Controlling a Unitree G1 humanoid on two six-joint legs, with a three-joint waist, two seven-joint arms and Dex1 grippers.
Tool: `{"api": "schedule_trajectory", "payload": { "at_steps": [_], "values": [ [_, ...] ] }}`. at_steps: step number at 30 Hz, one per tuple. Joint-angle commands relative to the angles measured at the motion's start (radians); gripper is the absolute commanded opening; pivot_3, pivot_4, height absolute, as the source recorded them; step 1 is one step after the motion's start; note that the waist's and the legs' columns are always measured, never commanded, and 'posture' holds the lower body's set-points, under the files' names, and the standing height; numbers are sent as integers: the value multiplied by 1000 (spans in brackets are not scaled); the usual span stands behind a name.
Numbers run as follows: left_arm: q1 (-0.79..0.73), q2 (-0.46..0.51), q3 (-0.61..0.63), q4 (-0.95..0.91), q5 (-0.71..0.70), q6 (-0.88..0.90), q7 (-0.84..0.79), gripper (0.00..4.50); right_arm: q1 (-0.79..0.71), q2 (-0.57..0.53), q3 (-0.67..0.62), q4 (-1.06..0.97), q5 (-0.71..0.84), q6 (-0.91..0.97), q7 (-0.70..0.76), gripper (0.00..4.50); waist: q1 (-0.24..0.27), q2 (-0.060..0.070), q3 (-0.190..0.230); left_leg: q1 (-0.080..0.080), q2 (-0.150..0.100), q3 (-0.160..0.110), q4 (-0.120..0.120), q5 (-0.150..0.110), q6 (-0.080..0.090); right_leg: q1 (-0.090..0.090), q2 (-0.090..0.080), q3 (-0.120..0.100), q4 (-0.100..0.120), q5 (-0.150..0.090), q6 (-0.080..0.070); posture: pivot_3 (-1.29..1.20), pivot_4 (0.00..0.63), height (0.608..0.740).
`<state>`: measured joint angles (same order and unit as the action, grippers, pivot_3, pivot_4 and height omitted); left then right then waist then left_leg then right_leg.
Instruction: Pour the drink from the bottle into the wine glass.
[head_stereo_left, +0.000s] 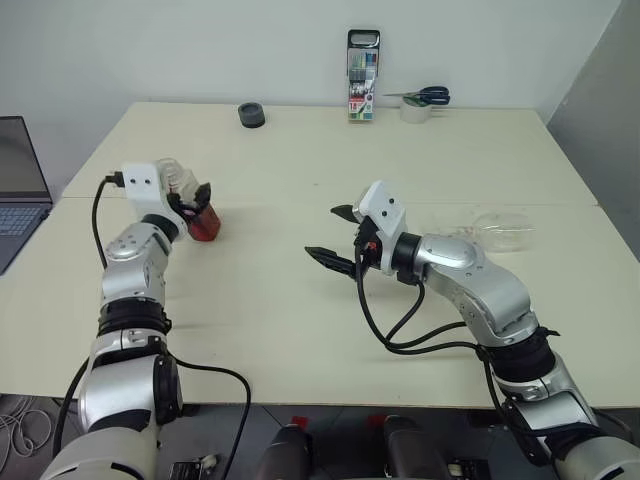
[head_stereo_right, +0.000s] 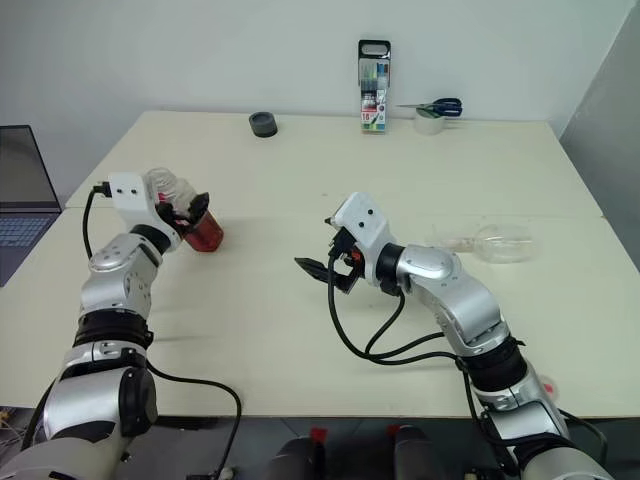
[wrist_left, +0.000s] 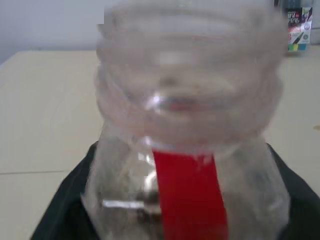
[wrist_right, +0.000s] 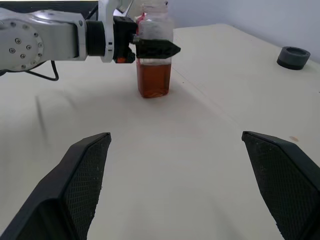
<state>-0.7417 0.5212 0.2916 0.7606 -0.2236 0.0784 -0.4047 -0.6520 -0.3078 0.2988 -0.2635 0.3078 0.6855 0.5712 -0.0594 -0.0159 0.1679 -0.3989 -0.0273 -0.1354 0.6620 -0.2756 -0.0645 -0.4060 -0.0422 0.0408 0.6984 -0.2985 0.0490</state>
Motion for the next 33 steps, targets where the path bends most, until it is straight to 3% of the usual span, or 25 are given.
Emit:
{"api": "schedule_trajectory", "payload": {
  "at_steps": [1,12,23,31,33],
  "values": [
    [11,2,5,-56,-10,-6,-5,4493,-16,4,-2,-35,-6,-8,13,4500,0,0,0,0,0,0,0,0,0,0,0,0,0,0,0,0,150,740],
    [148,-16,-41,-174,40,-59,16,4493,113,-80,-1,-121,-36,5,28,4500,1,0,0,0,0,0,0,0,0,0,0,0,0,0,0,0,150,740],
    [379,-13,-36,-431,19,0,4,4493,372,-121,-151,-320,46,144,-52,4500,6,-1,0,0,3,0,0,0,1,1,0,1,0,0,0,0,150,740],
    [519,-18,-62,-642,-18,69,-66,4493,517,54,-343,-379,102,209,-258,4500,10,-1,-1,1,4,1,-1,-2,4,1,1,1,-1,0,0,0,150,740],
    [533,-12,-101,-696,-25,59,-128,4493,530,151,-424,-378,162,266,-328,4500,12,-1,-1,1,4,1,-1,-2,4,1,1,1,-1,0,0,0,150,740]
  ]
}}
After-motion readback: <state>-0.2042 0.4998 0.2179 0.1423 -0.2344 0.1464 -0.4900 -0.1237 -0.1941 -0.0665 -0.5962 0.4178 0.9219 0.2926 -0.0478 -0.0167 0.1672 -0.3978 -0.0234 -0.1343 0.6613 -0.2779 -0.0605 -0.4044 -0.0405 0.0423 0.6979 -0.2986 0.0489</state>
